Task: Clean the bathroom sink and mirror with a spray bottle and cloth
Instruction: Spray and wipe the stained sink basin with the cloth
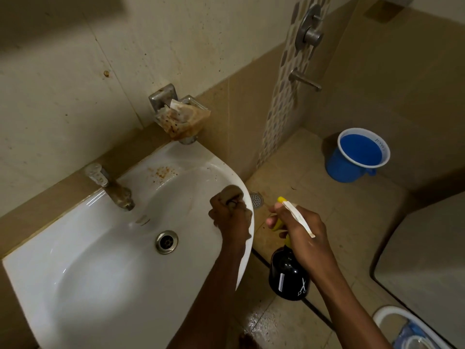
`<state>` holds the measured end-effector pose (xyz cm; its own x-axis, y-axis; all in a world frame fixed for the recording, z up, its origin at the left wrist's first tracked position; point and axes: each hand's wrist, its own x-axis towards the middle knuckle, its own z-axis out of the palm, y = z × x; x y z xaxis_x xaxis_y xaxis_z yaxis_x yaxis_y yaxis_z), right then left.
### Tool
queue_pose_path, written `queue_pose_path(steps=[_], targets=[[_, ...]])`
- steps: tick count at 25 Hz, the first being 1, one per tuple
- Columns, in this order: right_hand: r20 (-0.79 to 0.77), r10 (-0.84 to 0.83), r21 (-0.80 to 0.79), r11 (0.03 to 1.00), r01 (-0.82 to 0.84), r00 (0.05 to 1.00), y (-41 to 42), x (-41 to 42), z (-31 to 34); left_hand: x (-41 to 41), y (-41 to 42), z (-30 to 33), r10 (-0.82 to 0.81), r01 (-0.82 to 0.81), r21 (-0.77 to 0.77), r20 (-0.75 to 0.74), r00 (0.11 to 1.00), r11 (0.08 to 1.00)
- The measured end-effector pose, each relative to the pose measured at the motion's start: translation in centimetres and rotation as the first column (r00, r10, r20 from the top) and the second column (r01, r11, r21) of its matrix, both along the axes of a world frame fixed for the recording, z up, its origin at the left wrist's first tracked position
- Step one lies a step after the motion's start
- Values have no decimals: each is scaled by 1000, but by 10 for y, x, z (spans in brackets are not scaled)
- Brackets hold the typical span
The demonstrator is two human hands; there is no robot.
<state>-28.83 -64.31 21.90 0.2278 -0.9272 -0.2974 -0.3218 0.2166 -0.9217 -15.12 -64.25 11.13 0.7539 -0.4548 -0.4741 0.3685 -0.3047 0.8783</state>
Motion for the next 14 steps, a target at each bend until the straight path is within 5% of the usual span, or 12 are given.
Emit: queue_pose_path(steps=[4, 7, 10, 12, 14], targets=[[-2, -21, -3, 1000, 21, 1000, -4, -3, -1, 17, -45, 6, 53, -54, 22, 56, 997, 998], [20, -35, -10, 999, 35, 999, -8, -7, 0, 42, -57, 12, 173, -216, -198, -214, 961, 956], [46, -46, -23, 999, 47, 998, -11, -7, 2, 71, -25, 13, 43, -303, -480, -479, 877, 823], [59, -42, -13, 999, 43, 997, -12, -2, 2, 80, 8, 5, 103, -383, -514, -491, 865, 768], [65, -21, 3, 1000, 21, 998, -11, 9, 0, 79, 39, -4, 329, -559, -436, -497, 803, 705]])
